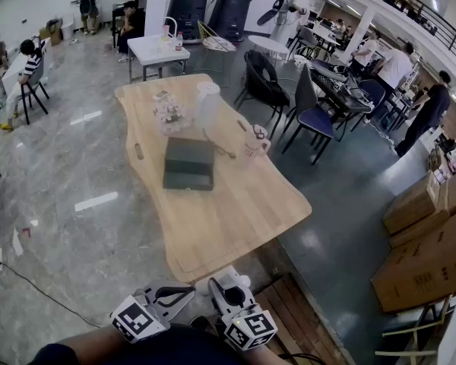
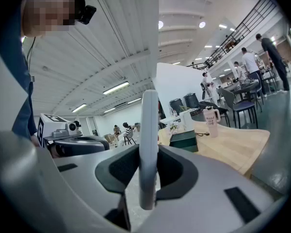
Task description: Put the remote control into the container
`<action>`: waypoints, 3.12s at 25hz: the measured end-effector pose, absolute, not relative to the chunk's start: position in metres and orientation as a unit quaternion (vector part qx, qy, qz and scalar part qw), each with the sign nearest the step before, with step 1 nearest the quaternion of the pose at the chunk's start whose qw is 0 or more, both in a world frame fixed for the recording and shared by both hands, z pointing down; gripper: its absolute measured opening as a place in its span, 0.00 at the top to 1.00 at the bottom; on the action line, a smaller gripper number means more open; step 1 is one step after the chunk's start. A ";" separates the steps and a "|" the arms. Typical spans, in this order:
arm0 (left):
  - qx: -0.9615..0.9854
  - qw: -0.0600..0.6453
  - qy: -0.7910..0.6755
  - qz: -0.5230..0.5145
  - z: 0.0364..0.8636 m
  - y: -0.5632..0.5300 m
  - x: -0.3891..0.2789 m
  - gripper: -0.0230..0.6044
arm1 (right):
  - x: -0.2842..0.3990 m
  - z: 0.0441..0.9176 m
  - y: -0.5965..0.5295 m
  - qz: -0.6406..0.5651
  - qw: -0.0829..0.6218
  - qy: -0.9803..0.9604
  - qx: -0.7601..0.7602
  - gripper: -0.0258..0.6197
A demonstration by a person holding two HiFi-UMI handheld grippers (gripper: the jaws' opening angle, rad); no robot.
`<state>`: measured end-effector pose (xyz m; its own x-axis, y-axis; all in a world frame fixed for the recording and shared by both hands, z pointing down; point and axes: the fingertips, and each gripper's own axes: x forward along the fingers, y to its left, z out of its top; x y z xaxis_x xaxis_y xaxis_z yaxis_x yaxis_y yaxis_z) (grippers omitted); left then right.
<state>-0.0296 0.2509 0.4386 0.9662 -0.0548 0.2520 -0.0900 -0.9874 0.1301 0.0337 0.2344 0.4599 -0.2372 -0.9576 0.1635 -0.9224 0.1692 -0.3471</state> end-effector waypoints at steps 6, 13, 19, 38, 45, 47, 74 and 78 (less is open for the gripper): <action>0.989 0.068 -0.037 0.125 0.445 0.258 -0.027 0.94 | 0.036 0.466 0.242 -0.190 0.043 0.764 -0.615 0.79; 0.989 0.067 -0.039 0.126 0.442 0.261 -0.024 0.94 | 0.040 0.462 0.246 -0.192 0.045 0.765 -0.613 0.79; 0.990 0.052 -0.041 0.125 0.437 0.261 -0.017 0.94 | 0.048 0.456 0.246 -0.188 0.053 0.771 -0.607 0.79; 0.987 0.055 -0.085 0.129 0.454 0.253 0.025 0.94 | 0.100 0.474 0.231 -0.191 0.049 0.784 -0.589 0.79; 0.988 0.073 -0.078 0.115 0.454 0.202 0.030 0.94 | 0.106 0.476 0.184 -0.195 0.042 0.774 -0.601 0.79; 0.988 0.077 -0.069 0.112 0.456 0.184 0.034 0.94 | 0.109 0.478 0.168 -0.194 0.037 0.769 -0.608 0.79; 0.991 0.089 -0.012 0.095 0.477 -0.027 0.054 0.94 | 0.131 0.506 -0.053 -0.168 -0.040 0.746 -0.644 0.79; 0.990 0.100 -0.033 0.097 0.473 -0.025 0.057 0.94 | 0.136 0.507 -0.077 -0.127 -0.092 0.769 -0.619 0.79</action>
<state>0.0567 -0.0251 0.4729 0.9788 -0.0466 0.1994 -0.0858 -0.9776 0.1924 0.1360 -0.0769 0.5071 -0.2157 -0.9298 0.2983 -0.9763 0.2004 -0.0814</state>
